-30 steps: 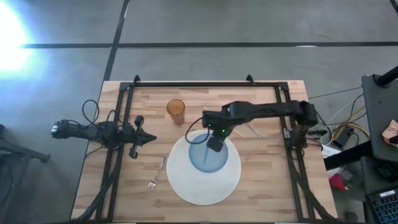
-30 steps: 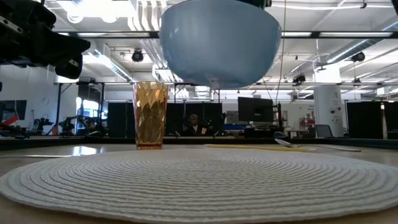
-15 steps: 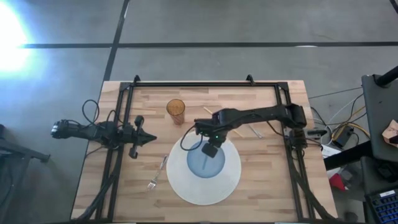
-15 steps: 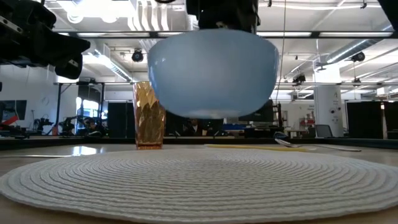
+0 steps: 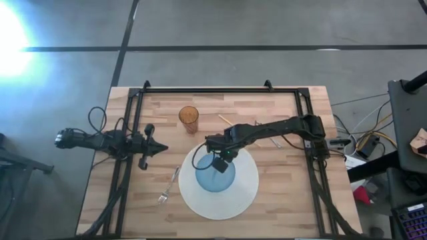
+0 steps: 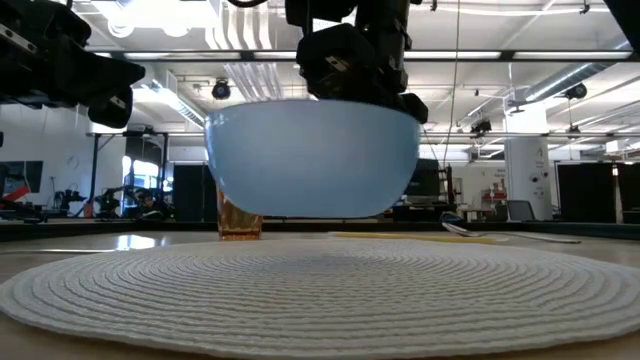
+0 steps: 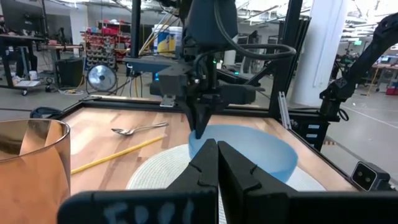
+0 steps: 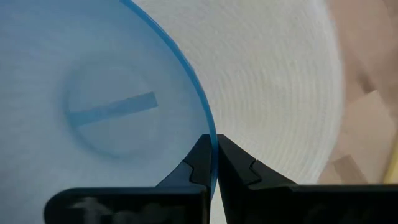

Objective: Pick & Place Utensil
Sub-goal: Put the blue bowl on the white tablemat

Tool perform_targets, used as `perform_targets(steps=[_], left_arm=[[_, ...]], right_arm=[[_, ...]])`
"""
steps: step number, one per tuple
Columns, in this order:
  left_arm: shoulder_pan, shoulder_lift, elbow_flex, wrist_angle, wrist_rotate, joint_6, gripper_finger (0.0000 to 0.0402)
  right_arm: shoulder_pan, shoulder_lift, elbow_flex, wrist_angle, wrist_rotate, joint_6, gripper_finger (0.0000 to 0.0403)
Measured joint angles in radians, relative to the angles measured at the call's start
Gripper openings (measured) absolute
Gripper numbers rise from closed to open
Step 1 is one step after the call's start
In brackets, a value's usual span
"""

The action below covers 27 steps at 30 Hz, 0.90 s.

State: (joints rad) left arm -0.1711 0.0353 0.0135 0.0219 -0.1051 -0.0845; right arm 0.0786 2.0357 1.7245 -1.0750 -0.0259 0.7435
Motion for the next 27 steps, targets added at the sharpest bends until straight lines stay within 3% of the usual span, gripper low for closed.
perform_targets(steps=[27], left_arm=[[0.001,0.0,0.0,0.006,0.0,-0.027,0.0]], right_arm=[[0.041,0.0,-0.111,0.066,0.018,-0.002,0.0008]])
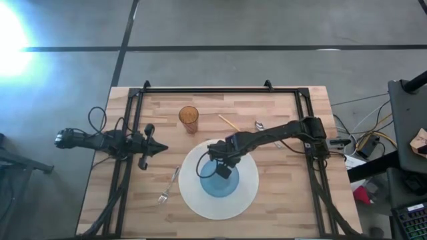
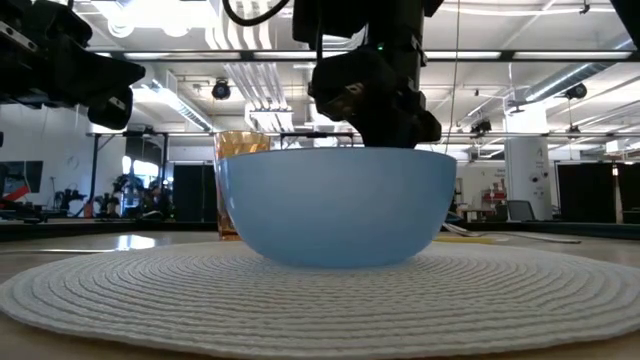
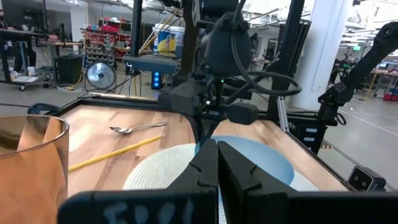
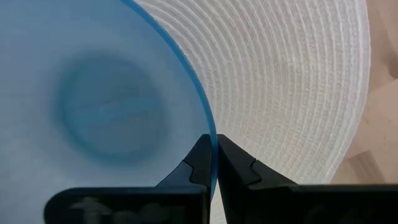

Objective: Pick & Place Utensil
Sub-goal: Put the blue bowl on the white tablemat

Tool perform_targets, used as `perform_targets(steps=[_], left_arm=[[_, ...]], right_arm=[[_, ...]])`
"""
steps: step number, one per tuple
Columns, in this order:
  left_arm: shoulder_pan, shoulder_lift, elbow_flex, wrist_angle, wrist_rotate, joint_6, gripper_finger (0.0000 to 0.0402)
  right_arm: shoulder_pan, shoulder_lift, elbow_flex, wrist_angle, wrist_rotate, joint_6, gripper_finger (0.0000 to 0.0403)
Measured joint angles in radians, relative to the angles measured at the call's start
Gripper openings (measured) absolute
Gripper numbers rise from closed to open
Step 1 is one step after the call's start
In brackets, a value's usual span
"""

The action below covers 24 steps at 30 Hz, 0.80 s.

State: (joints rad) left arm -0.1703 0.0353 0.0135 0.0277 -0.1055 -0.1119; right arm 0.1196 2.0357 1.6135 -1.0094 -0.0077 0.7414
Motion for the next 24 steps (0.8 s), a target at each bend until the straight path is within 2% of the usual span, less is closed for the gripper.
perform_targets(steps=[14,24], left_arm=[[0.0,0.0,0.0,0.002,0.0,-0.001,0.0],[-0.001,0.0,0.0,0.002,0.002,0.055,0.0]], right_arm=[[-0.005,0.0,0.0,0.007,0.008,-0.004,0.0011],[-0.01,0.0,0.0,0.006,0.008,-0.008,0.0064]])
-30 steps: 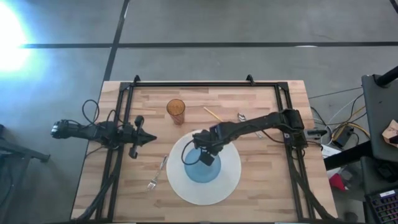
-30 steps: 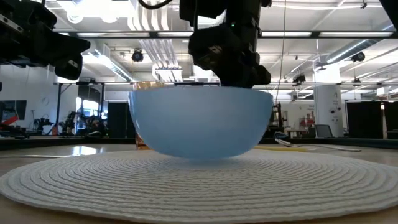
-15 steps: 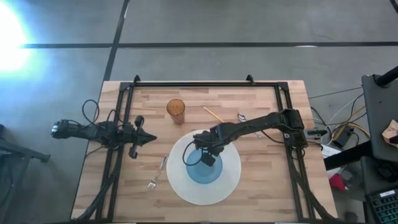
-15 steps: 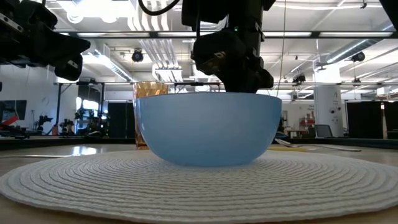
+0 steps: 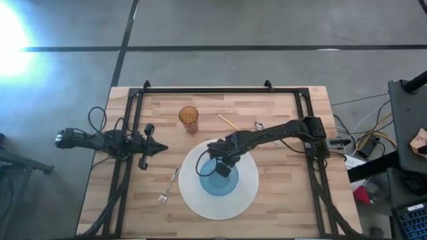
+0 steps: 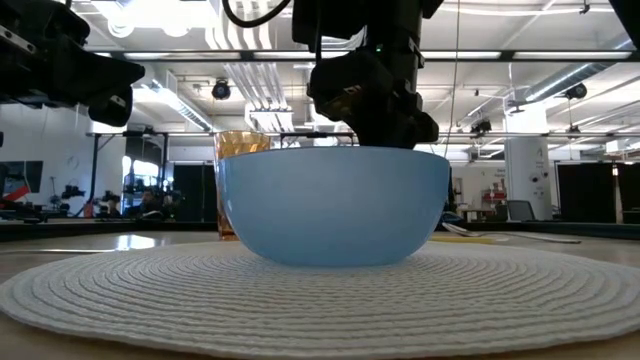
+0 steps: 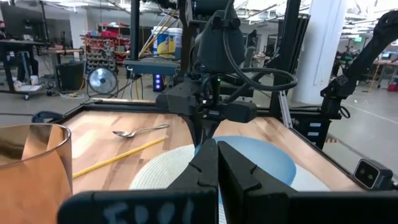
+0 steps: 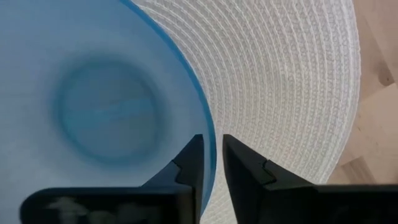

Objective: Pick & Place Utensil
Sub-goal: Put the blue bowl on the white tablemat, then put the orange cup to the top left of the blue bowl

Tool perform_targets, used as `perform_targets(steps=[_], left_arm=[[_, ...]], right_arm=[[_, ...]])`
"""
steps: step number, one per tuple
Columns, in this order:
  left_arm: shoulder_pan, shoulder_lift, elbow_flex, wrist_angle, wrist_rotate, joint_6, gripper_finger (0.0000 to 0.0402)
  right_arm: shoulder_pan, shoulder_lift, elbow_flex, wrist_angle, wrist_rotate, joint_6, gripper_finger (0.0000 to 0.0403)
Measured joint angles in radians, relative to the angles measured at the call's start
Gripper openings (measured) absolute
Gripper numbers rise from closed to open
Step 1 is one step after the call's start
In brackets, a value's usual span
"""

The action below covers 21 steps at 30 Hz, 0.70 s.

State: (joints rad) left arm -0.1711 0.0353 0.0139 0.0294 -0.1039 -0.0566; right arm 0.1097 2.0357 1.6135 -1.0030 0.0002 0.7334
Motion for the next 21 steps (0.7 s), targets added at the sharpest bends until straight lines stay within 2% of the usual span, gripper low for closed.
perform_targets(steps=[10,18,21], left_arm=[[0.0,0.0,0.0,0.0,0.001,-0.002,0.0],[0.0,0.0,0.0,-0.003,0.003,-0.071,0.0003],[0.0,0.0,0.0,-0.003,0.002,-0.126,0.0022]], right_arm=[[-0.001,-0.04,0.017,-0.013,0.0,-0.05,0.013],[-0.001,-0.188,0.023,-0.011,0.005,-0.17,0.0162],[-0.001,-0.261,0.023,-0.002,0.047,-0.222,0.0165]])
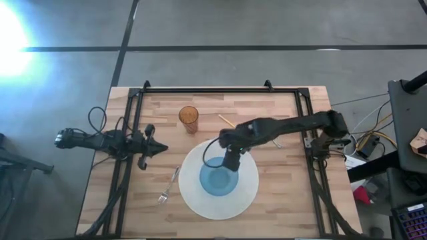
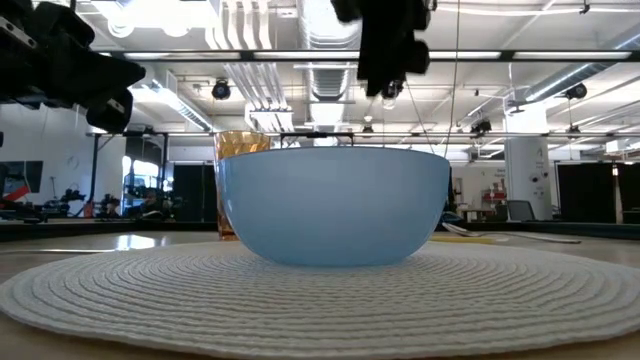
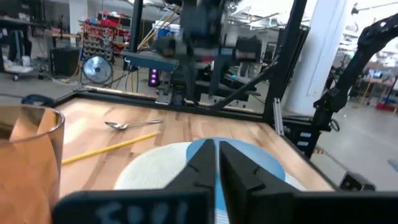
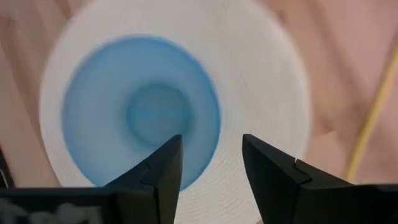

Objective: Pick & Place Utensil
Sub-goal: Put the orange cup to the top left of the blue bowl

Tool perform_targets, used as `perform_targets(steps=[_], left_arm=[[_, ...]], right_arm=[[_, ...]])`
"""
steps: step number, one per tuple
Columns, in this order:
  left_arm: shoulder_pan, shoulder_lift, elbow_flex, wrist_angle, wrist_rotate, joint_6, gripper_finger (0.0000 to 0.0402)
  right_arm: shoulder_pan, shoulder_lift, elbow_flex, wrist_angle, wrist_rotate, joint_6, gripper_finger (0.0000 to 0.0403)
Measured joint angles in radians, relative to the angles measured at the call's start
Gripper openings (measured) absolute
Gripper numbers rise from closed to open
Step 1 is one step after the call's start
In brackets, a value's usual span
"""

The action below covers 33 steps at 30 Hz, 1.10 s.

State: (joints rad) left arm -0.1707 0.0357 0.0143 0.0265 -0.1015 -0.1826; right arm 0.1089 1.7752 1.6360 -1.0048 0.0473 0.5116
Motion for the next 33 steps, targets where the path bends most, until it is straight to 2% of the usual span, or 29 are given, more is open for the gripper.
perform_targets(steps=[8,12,18,23,28,33], left_arm=[[0.001,0.0,-0.001,0.043,-0.059,-0.038,0.0129],[0.001,0.0,-0.002,0.115,-0.08,-0.036,0.0163],[0.0,0.001,0.021,0.196,-0.088,-0.045,0.0167],[0.0,0.041,0.099,0.157,-0.173,0.03,0.0165],[0.001,0.139,0.241,0.087,-0.295,0.133,0.0165],[0.009,0.264,0.46,-0.143,-0.4,0.196,0.0165]], right_arm=[[-0.008,-0.199,-0.003,0.002,0.128,-0.204,0.0166],[-0.012,-0.298,-0.004,0.001,0.185,-0.296,0.0163],[-0.012,-0.436,-0.016,-0.008,0.244,-0.396,0.0153],[-0.011,-0.526,-0.035,-0.013,0.244,-0.411,0.0147],[-0.011,-0.577,-0.05,-0.046,0.244,-0.41,0.0141],[-0.011,-0.596,-0.087,-0.048,0.244,-0.41,0.0135]])
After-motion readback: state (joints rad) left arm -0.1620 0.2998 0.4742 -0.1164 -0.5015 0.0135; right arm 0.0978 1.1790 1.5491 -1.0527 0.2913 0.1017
